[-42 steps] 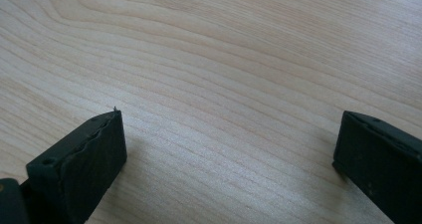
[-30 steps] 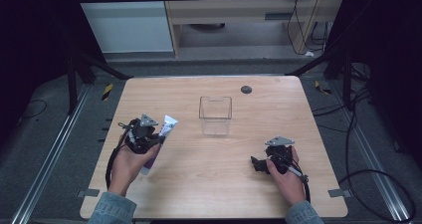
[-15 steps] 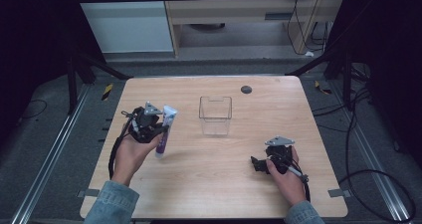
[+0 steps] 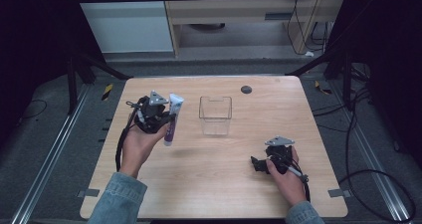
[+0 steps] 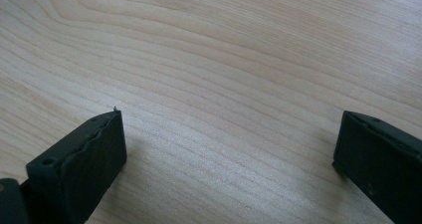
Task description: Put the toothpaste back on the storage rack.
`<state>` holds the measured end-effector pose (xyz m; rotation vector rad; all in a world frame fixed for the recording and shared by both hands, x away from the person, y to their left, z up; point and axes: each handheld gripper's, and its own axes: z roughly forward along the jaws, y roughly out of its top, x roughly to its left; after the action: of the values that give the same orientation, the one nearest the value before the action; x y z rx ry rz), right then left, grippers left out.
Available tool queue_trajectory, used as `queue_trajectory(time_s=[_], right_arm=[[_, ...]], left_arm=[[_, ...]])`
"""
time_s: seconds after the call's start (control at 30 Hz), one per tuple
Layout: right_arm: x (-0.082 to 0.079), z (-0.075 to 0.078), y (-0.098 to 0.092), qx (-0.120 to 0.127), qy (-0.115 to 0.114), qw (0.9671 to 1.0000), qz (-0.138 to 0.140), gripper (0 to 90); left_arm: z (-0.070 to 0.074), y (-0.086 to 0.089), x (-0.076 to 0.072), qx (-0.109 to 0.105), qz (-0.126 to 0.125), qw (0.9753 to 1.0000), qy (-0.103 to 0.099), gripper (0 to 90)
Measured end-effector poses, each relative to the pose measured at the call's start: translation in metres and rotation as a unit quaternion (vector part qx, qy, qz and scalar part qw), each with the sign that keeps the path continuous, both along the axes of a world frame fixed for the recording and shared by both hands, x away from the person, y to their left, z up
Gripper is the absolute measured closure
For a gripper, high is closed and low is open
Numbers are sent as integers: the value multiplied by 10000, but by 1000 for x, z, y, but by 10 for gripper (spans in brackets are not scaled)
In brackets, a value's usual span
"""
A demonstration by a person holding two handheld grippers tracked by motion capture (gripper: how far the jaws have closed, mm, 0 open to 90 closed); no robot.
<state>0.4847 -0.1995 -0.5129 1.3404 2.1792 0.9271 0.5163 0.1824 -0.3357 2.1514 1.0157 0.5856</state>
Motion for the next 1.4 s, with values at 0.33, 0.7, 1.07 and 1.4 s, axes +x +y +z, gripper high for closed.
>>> queue_trajectory(time_s=[0.33,0.7,1.07,1.4], right_arm=[[0,0,0,-11,-15,10000,10,4],[0,0,0,-18,-17,10000,12,4],[0,0,0,18,6,10000,-12,4],[1,0,1,0,9,10000,-30,4]], left_arm=[[11,-15,9,-67,-134,9998,-128,799],[33,-31,13,-123,-298,9989,-342,800],[30,-46,13,-138,-422,9984,-345,799],[42,-59,21,-123,-557,9977,-367,799]])
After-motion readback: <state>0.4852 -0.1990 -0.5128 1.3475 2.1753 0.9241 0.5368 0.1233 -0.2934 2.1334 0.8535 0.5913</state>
